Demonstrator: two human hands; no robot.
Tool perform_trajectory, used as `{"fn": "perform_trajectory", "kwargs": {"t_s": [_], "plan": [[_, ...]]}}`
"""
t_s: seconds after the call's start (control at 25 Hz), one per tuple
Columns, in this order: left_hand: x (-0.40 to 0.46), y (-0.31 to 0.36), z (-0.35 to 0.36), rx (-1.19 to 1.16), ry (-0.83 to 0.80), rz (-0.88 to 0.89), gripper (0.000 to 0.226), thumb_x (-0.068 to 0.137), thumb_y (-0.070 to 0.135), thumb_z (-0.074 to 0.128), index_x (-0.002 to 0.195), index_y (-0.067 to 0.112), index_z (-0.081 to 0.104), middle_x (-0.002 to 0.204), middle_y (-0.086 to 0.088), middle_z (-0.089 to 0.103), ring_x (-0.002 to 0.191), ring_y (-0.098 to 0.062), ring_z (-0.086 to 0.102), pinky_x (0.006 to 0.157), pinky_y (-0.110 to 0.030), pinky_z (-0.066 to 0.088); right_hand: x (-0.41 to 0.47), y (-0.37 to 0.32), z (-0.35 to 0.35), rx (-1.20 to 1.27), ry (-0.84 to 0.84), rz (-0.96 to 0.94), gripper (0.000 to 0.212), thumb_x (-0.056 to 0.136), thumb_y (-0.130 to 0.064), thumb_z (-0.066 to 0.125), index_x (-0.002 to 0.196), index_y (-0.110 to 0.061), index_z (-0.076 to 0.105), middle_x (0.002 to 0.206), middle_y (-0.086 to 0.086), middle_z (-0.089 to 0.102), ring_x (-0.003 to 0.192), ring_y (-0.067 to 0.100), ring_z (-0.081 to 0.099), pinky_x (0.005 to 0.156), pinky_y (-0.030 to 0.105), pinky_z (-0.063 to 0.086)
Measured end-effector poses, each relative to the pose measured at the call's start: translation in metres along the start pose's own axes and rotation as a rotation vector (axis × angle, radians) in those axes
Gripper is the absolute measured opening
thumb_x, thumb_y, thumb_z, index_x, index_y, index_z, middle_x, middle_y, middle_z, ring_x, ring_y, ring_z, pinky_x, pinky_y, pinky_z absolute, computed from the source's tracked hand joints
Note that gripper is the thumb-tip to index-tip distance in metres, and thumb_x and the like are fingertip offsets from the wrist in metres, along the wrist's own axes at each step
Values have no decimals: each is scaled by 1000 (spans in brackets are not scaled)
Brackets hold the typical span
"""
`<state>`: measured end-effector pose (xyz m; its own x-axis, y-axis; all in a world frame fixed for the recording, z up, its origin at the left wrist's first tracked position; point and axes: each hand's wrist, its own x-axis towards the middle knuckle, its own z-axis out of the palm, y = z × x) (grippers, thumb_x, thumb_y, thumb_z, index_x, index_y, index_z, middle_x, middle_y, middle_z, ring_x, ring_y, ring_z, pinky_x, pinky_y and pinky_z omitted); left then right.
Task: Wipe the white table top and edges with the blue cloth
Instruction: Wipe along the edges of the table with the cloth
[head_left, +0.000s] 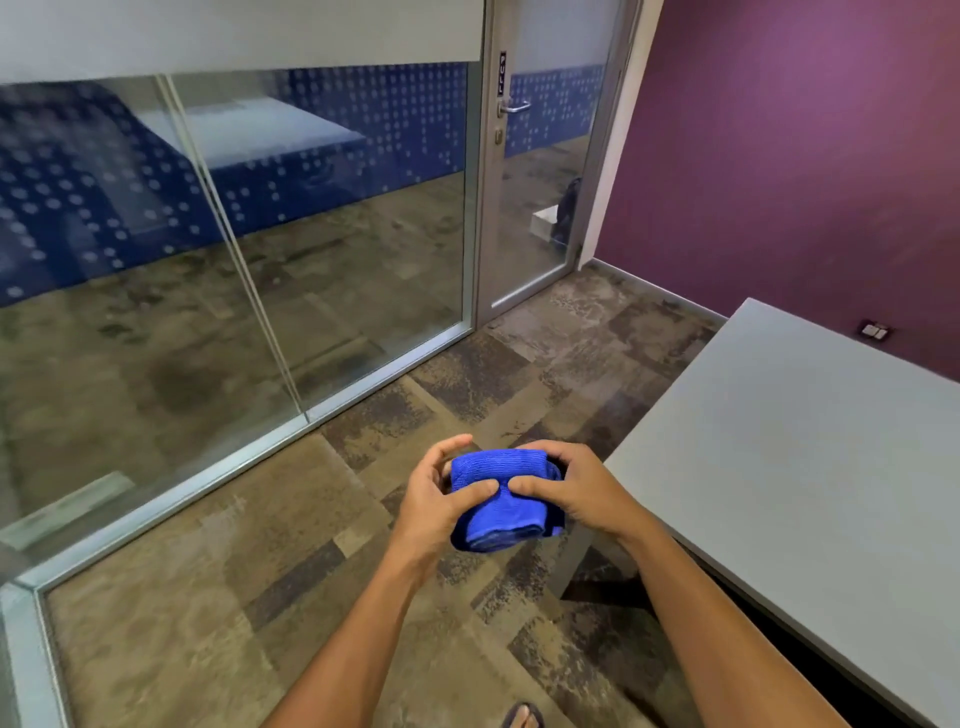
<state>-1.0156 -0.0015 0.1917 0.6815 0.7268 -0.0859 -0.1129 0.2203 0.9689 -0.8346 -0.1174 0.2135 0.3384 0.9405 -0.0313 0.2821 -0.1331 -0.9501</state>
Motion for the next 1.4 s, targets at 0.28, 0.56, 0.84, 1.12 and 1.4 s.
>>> {"fn": "perform_trajectory", "kwargs": {"t_s": [0.28, 0.56, 0.84, 1.12, 1.4], "plan": [[90, 12, 4, 170, -235, -134, 52, 69, 22, 87, 117, 24, 68, 114, 1, 75, 104, -16, 70, 80, -24, 55, 80, 18, -33, 84, 137, -15, 21, 83, -41, 80, 104, -43, 78, 108, -11, 79, 101, 8, 74, 82, 19, 55], [189, 27, -27, 168, -287, -154, 49, 75, 9, 81, 120, 15, 65, 117, -10, 73, 106, -26, 70, 91, -36, 57, 160, 32, -36, 211, 155, 67, 25, 93, -21, 79, 110, -39, 80, 115, -3, 79, 107, 16, 75, 85, 24, 58], [308, 31, -83, 130, -386, -255, 45, 72, 16, 83, 115, 16, 69, 111, -8, 76, 103, -33, 71, 85, -41, 58, 242, 44, -11, 215, 480, 234, 49, 86, -55, 73, 130, -33, 70, 115, -6, 78, 108, 9, 74, 88, 30, 62], [405, 45, -92, 485, -529, -104, 41, 82, 6, 77, 117, 20, 64, 108, 2, 75, 100, -19, 71, 87, -36, 56, 260, 65, -1, -251, 804, 535, 82, 98, -33, 71, 164, -16, 27, 159, 8, 46, 144, 19, 49, 116, 28, 36], [452, 16, -14, 611, -684, -108, 41, 81, 12, 77, 115, 27, 62, 99, 18, 69, 89, 3, 66, 58, -5, 44, 260, 94, -34, -649, 811, 810, 90, 102, -46, 57, 166, -5, 9, 172, 14, 18, 159, 32, 17, 129, 39, 17]]}}
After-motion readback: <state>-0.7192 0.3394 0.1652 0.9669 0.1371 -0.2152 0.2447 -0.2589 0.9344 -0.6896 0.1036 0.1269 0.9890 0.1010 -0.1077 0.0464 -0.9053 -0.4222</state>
